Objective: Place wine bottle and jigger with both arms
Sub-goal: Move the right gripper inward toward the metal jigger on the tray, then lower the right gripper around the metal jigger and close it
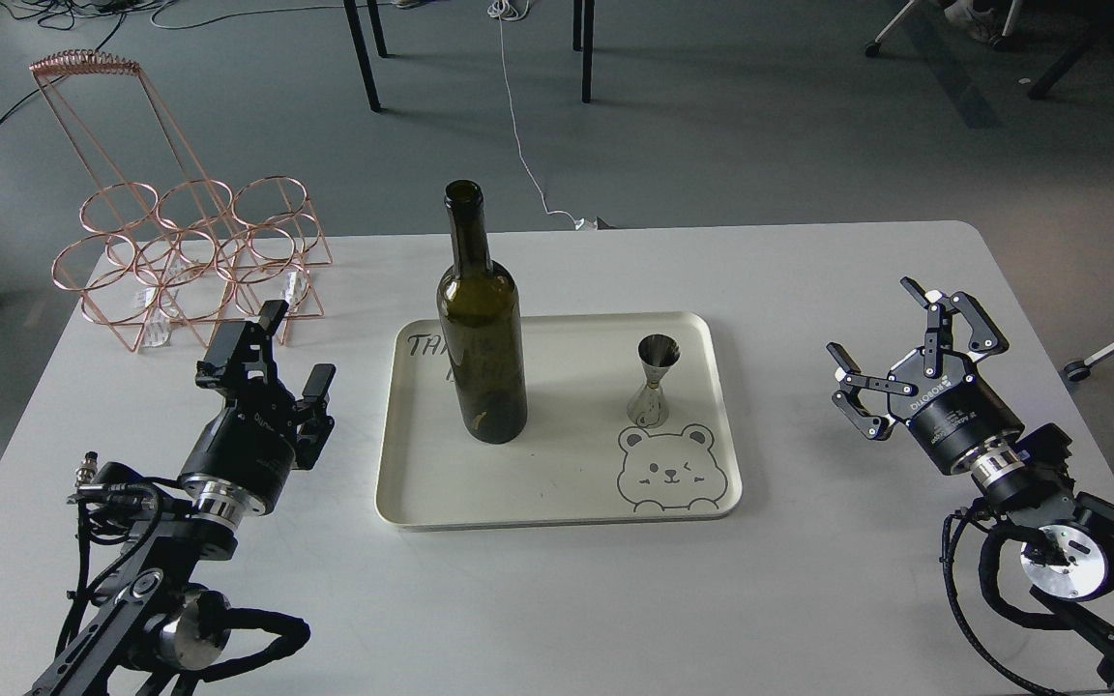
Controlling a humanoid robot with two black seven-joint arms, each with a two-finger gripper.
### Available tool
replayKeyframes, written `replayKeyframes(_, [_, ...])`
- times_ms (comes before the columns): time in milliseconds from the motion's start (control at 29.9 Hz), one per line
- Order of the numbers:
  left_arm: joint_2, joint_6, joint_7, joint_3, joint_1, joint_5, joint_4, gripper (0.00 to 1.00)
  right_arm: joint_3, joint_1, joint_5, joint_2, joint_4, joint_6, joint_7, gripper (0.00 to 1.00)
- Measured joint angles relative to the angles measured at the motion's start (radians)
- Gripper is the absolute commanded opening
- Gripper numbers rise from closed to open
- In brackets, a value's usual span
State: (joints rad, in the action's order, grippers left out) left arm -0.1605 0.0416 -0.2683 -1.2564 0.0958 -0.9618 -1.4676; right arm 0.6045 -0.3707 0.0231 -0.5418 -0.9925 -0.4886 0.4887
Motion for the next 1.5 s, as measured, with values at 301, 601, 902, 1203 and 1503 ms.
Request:
replayKeyframes(301, [-0.013, 0.008, -0.011, 0.006, -0.003, -0.002, -0.002, 0.98, 0.021, -0.003, -0.156, -0.041, -0.046, 0.0, 0.0, 0.99])
replayKeyframes(601, [-0.002, 0.004, -0.039, -0.001, -0.005, -0.002, -0.03, 0.98, 0.136, 0.005, -0.944, -0.179, -0.217, 0.146, 0.0, 0.99])
replayKeyframes(902, [-0.014, -0.004, -0.147, -0.005, -0.005, 0.0, -0.032, 0.98, -0.027, 0.006, -1.682, -0.175, -0.29, 0.691, 0.0, 0.99])
replayKeyframes(1203, [-0.003, -0.005, -0.157, -0.003, -0.003, 0.0, -0.033, 0.98, -0.197, -0.116, -1.903, -0.033, -0.085, 0.968, 0.0, 0.99])
replayKeyframes(1503, [0.0, -0.011, -0.158, -0.006, -0.004, 0.0, -0.034, 0.98, -0.323, -0.21, -1.928, 0.146, 0.121, 0.978, 0.0, 0.95])
